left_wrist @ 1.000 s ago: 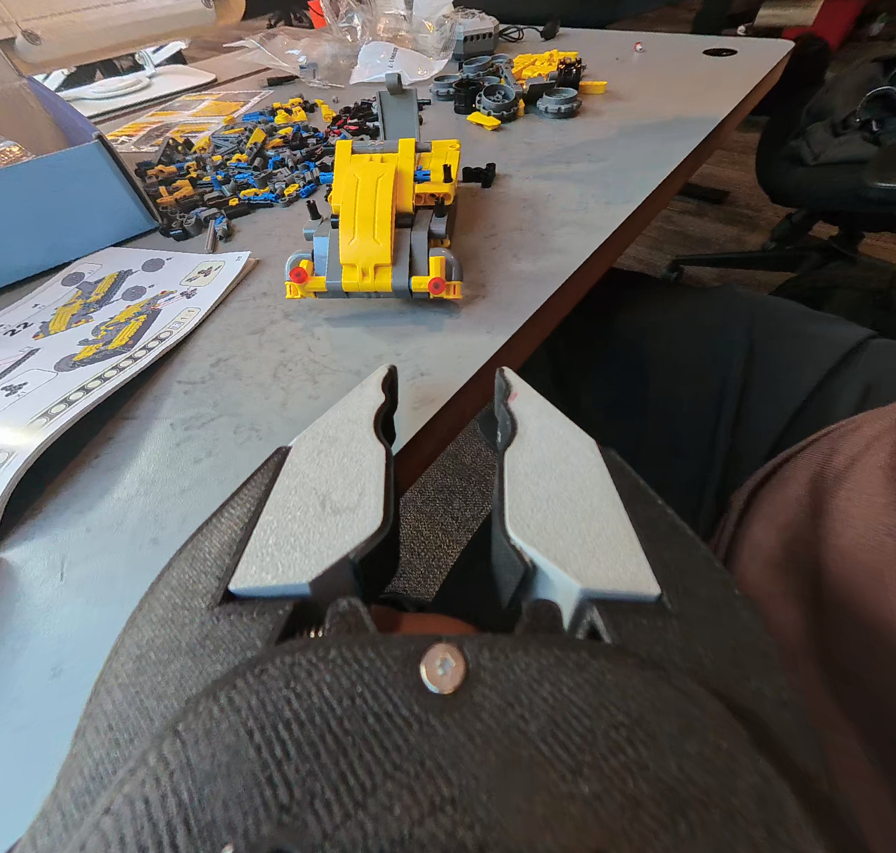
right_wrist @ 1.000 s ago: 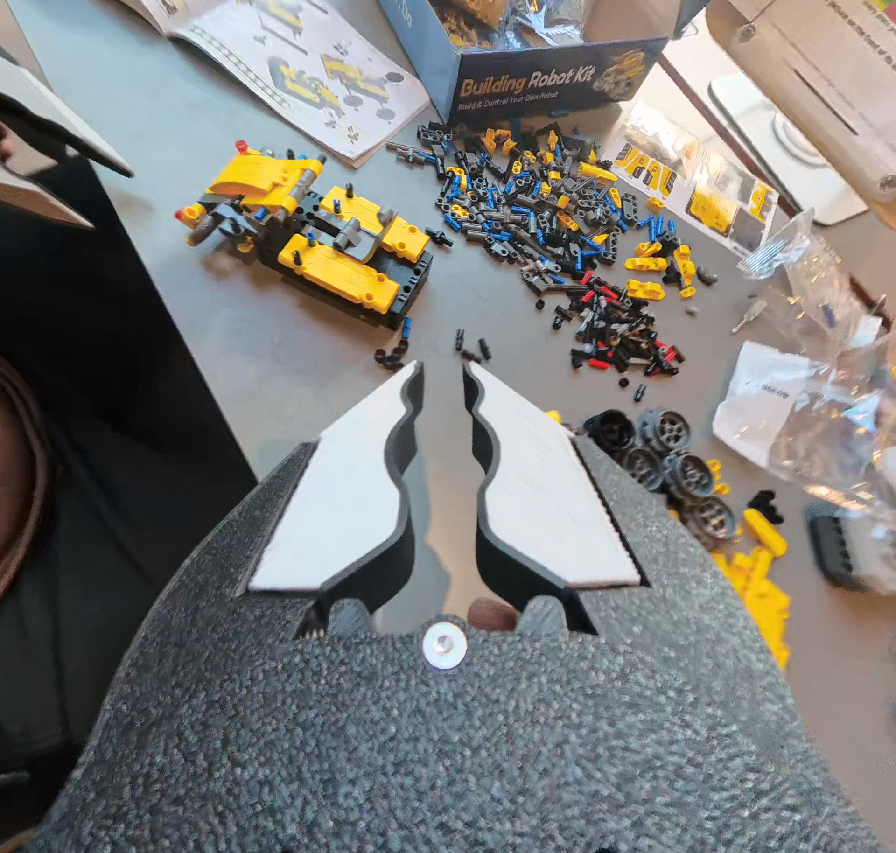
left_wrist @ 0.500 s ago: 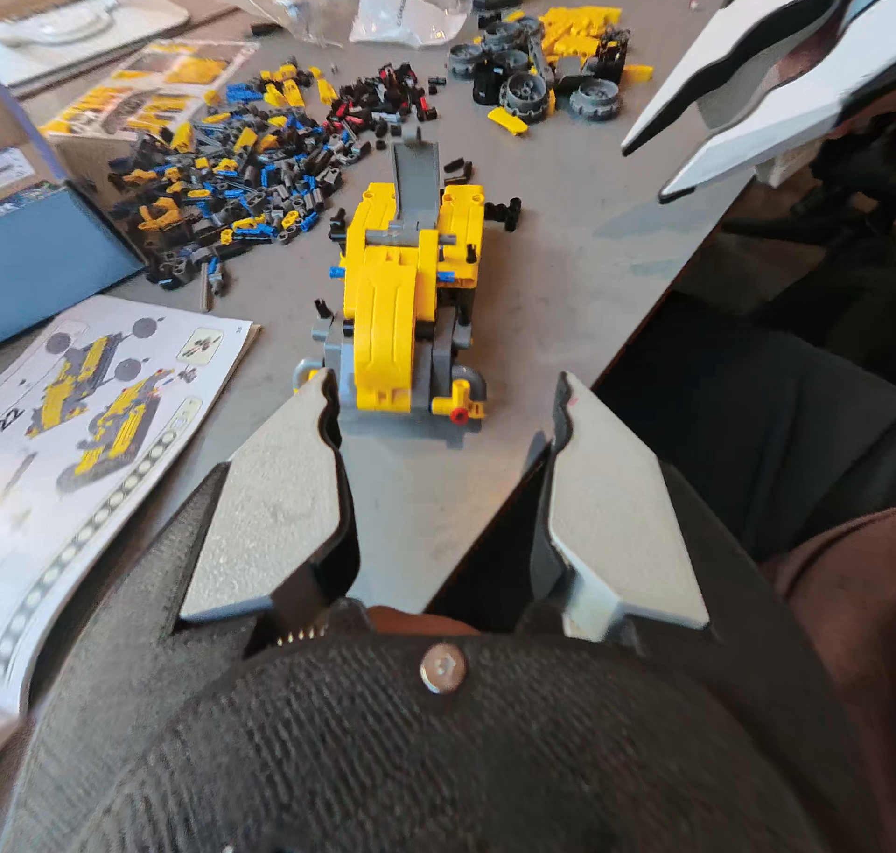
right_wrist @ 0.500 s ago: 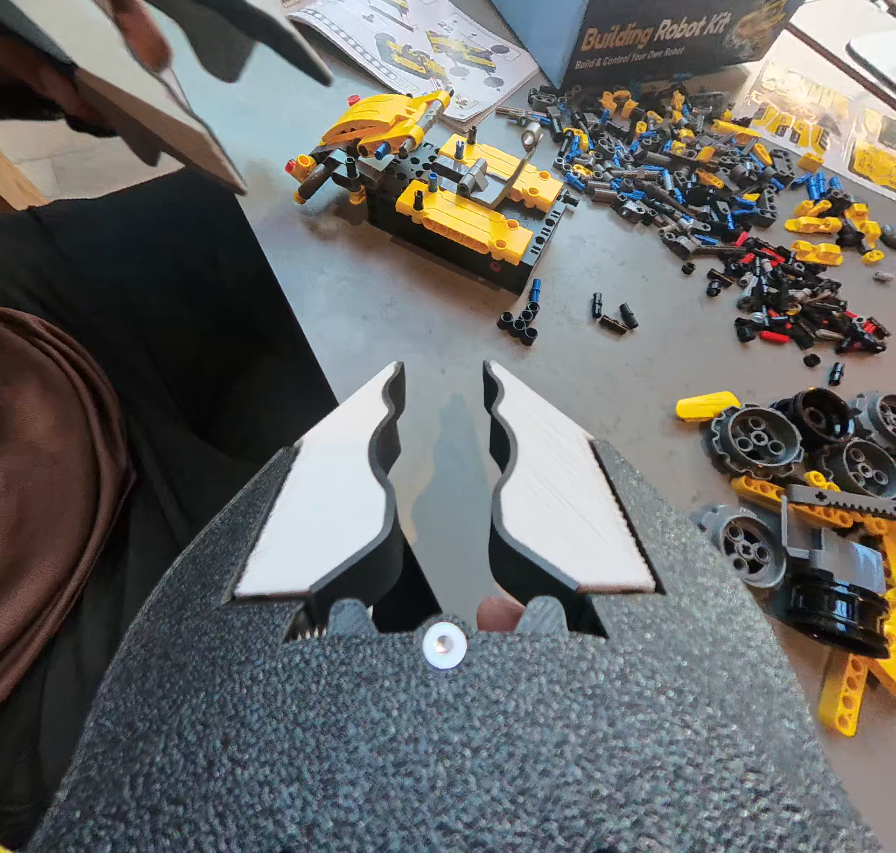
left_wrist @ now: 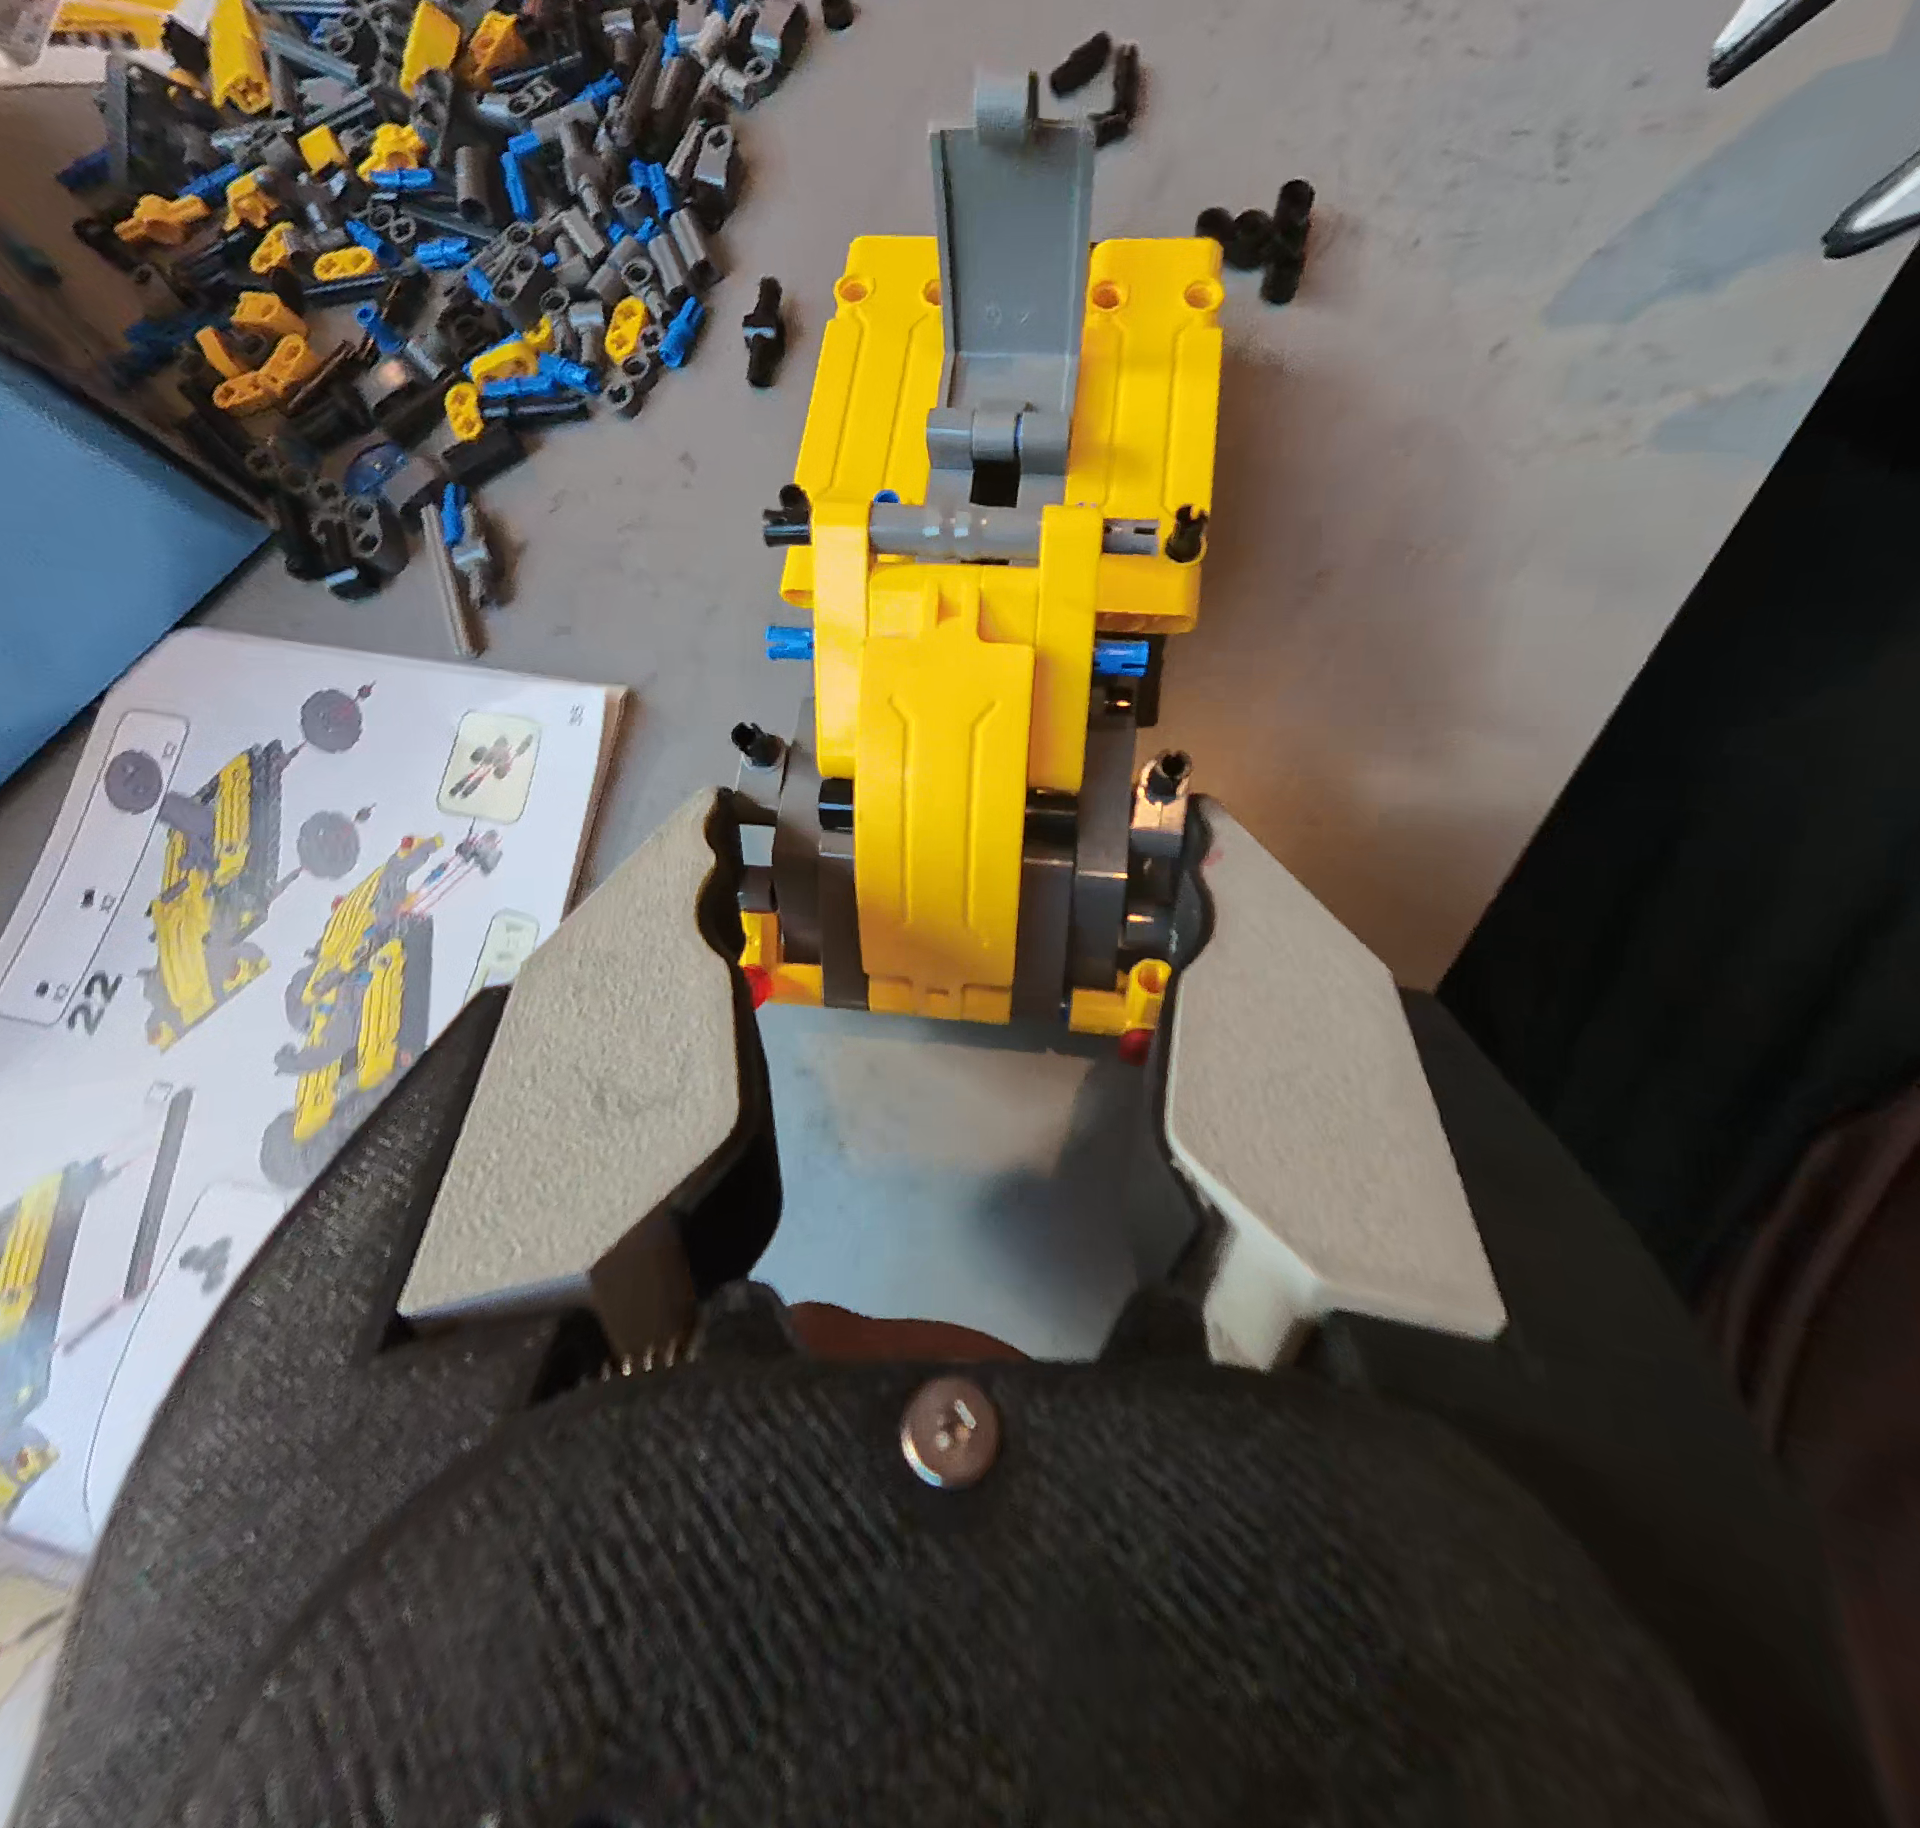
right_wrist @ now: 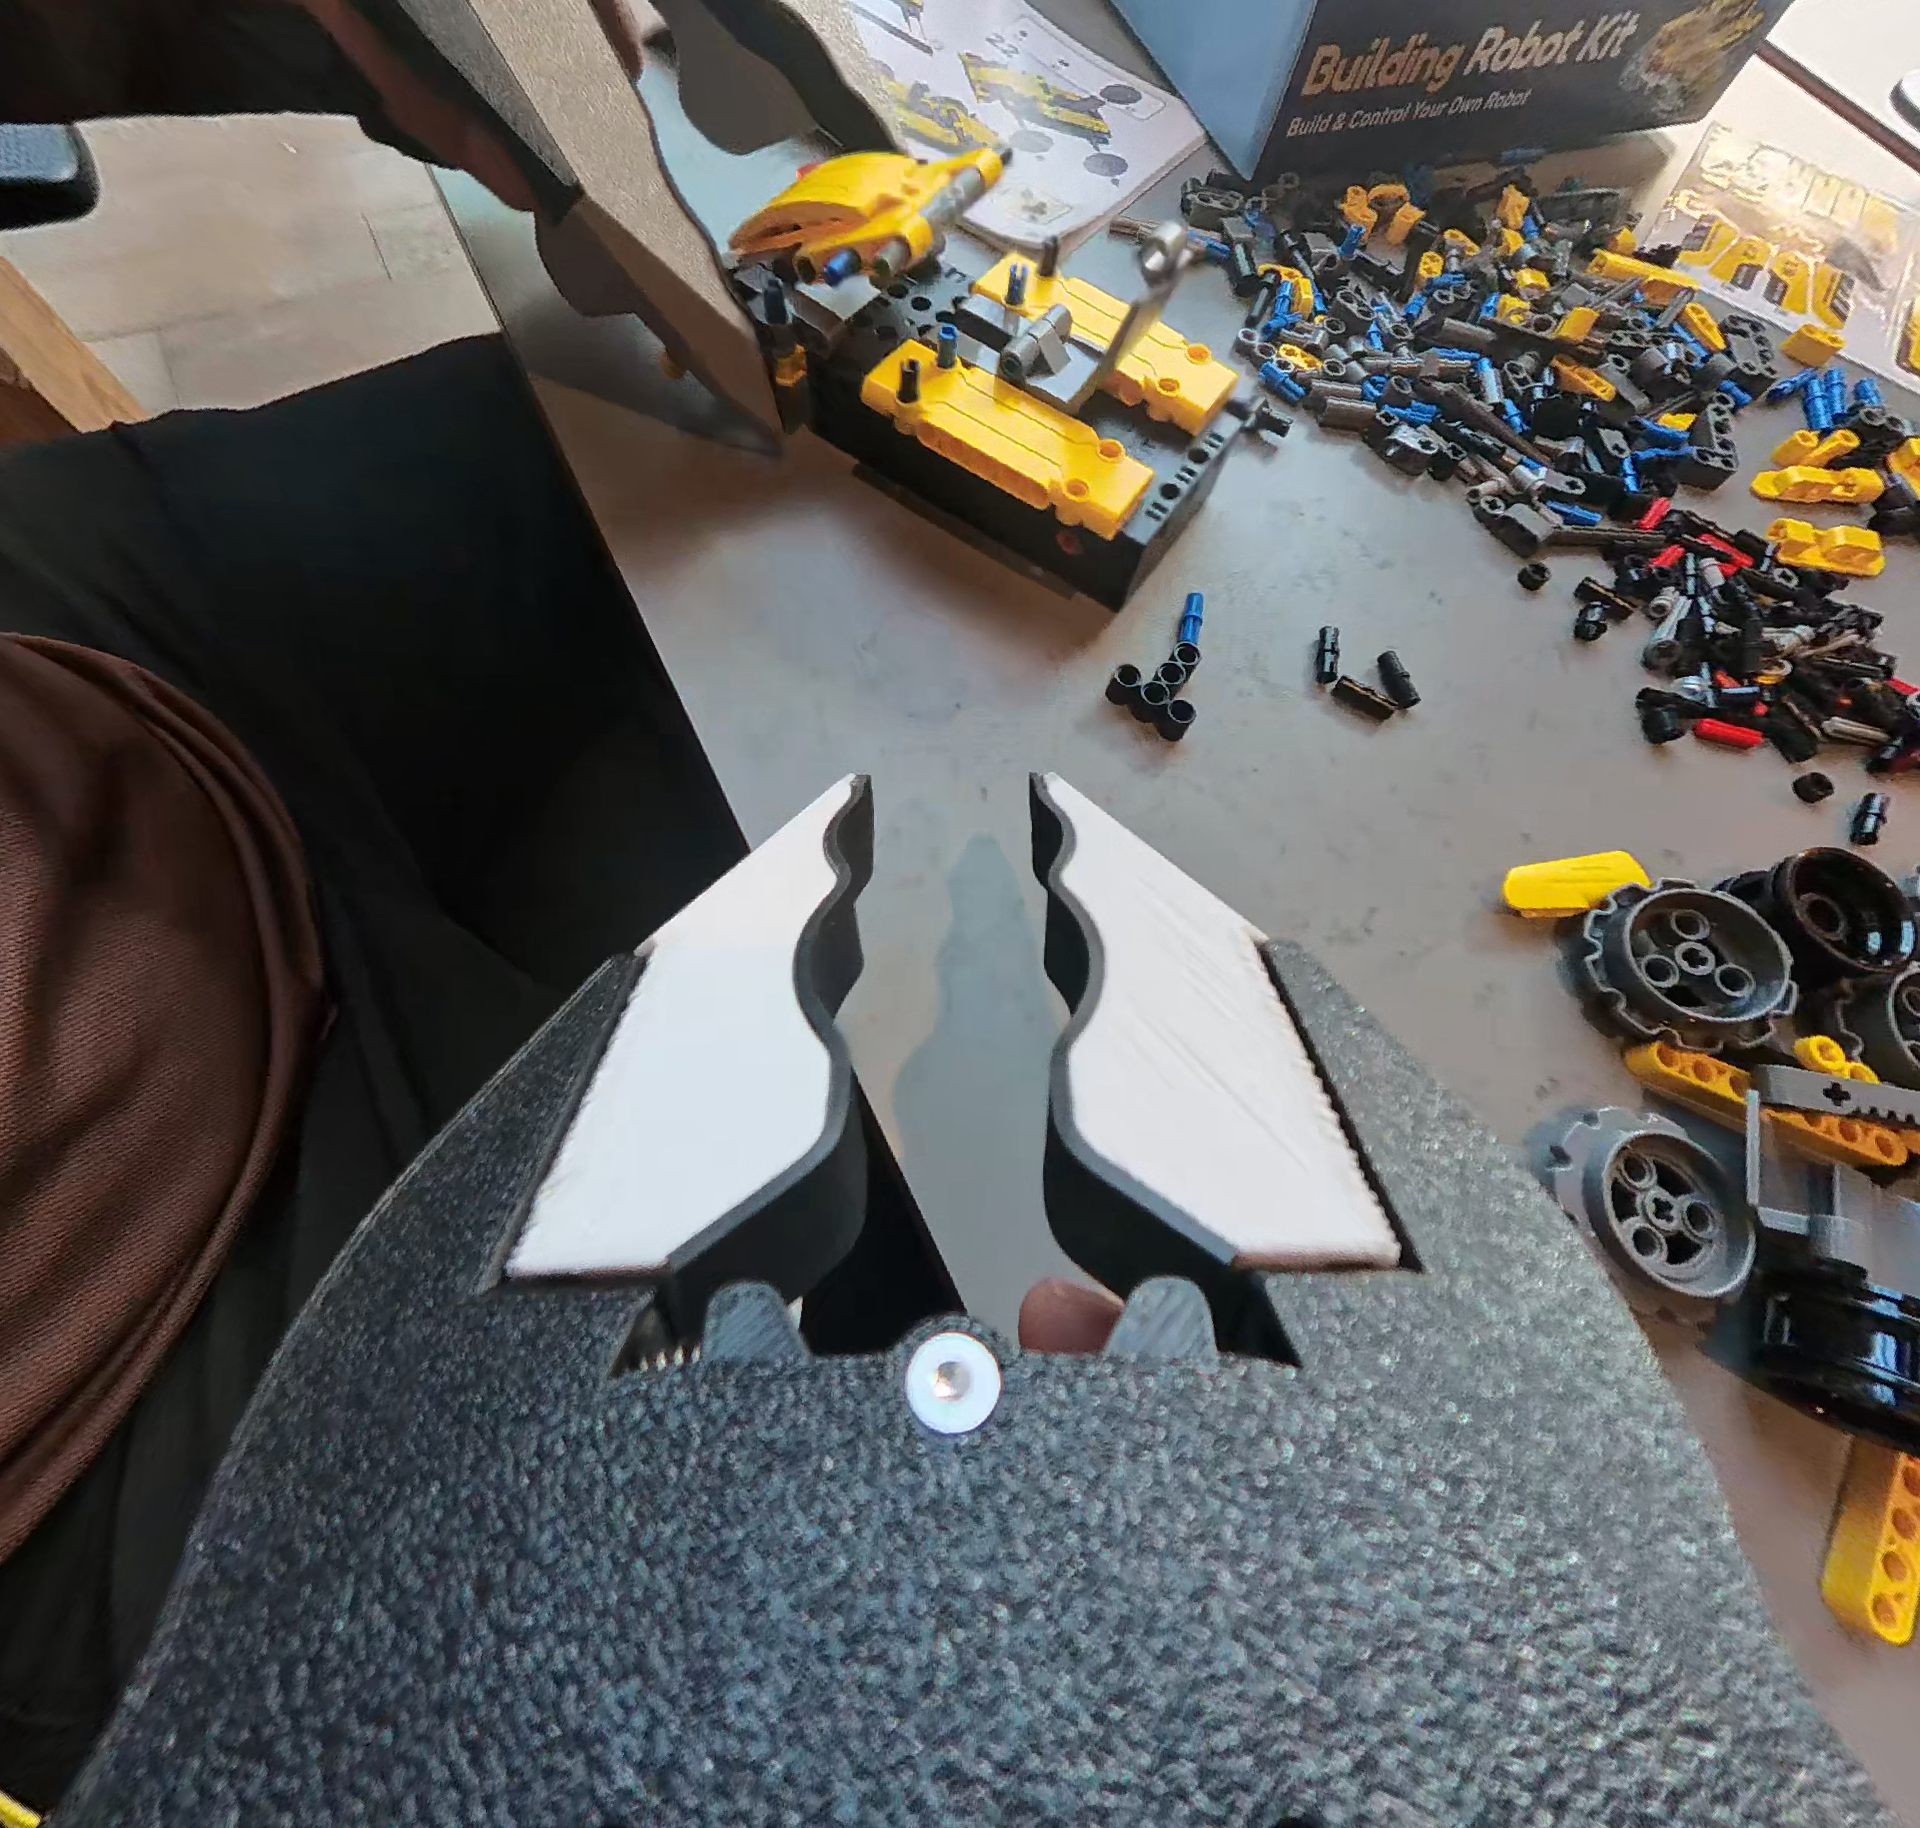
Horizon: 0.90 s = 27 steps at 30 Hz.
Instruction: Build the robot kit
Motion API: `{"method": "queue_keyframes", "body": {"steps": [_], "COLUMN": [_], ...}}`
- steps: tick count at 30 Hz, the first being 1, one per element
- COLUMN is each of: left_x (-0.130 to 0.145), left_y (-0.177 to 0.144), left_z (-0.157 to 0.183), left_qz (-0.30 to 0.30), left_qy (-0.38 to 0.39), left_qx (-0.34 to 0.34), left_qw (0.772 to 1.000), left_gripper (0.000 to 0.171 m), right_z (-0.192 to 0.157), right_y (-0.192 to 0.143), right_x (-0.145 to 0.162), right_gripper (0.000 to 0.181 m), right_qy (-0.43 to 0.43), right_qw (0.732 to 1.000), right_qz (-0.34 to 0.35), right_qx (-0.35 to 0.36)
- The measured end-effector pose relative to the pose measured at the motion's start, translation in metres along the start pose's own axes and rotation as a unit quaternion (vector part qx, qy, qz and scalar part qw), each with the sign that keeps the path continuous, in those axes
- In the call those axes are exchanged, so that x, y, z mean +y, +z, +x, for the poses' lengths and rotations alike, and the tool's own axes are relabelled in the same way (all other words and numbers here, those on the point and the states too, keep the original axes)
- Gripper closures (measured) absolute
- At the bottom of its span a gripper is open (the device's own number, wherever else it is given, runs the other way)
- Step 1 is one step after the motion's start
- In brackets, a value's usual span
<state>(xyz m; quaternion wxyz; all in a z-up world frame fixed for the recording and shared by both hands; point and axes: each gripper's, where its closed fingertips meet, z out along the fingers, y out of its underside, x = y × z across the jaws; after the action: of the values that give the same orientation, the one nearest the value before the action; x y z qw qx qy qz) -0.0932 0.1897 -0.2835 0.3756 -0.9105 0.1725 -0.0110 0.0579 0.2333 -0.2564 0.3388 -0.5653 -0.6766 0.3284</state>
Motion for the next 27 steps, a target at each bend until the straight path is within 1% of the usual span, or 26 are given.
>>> {"method": "queue_keyframes", "body": {"steps": [3, 5, 7, 9, 10, 12, 14, 18, 20, 22, 25, 27], "left_x": [0.015, 0.023, 0.023, 0.020, 0.019, 0.018, 0.019, 0.017, 0.030, 0.049, 0.080, 0.096], "left_y": [-0.014, -0.025, -0.035, -0.042, -0.044, -0.046, -0.050, -0.077, -0.091, -0.101, -0.107, -0.108], "left_z": [-0.007, -0.002, 0.014, 0.029, 0.036, 0.043, 0.037, 0.022, 0.007, -0.002, -0.005, -0.008], "left_qz": [0.000, 0.007, 0.036, 0.071, 0.079, 0.081, 0.078, 0.111, 0.114, 0.110, 0.107, 0.109], "left_qy": [-0.034, -0.088, -0.148, -0.188, -0.197, -0.194, -0.175, -0.160, -0.158, -0.163, -0.177, -0.199], "left_qx": [-0.021, -0.024, 0.008, 0.039, 0.053, 0.061, 0.031, -0.001, -0.037, -0.066, -0.085, -0.091], "left_qw": [0.999, 0.996, 0.988, 0.979, 0.976, 0.976, 0.981, 0.981, 0.980, 0.978, 0.975, 0.970], "left_gripper": [0.090, 0.087, 0.075, 0.077, 0.077, 0.079, 0.079, 0.079, 0.079, 0.080, 0.082, 0.082], "right_z": [0.000, 0.000, 0.001, 0.001, 0.001, 0.000, 0.000, 0.005, 0.010, 0.018, 0.029, 0.033], "right_y": [-0.001, -0.002, -0.002, -0.002, -0.003, -0.004, -0.006, -0.009, -0.008, -0.005, -0.005, -0.006], "right_x": [-0.002, -0.004, -0.006, -0.010, -0.012, -0.014, -0.015, -0.011, -0.006, 0.003, 0.010, 0.008], "right_gripper": [0.155, 0.155, 0.155, 0.155, 0.155, 0.155, 0.155, 0.157, 0.154, 0.149, 0.140, 0.139], "right_qy": [-0.003, -0.005, -0.007, -0.009, -0.010, -0.013, -0.019, -0.013, 0.018, 0.036, 0.031, 0.035], "right_qw": [1.000, 1.000, 1.000, 1.000, 1.000, 1.000, 0.999, 0.999, 0.998, 0.996, 0.993, 0.991], "right_qz": [0.002, 0.004, 0.004, 0.008, 0.010, 0.013, 0.013, 0.008, -0.005, -0.024, -0.036, -0.031], "right_qx": [0.003, 0.007, 0.012, 0.016, 0.017, 0.022, 0.030, 0.053, 0.059, 0.076, 0.110, 0.123]}}
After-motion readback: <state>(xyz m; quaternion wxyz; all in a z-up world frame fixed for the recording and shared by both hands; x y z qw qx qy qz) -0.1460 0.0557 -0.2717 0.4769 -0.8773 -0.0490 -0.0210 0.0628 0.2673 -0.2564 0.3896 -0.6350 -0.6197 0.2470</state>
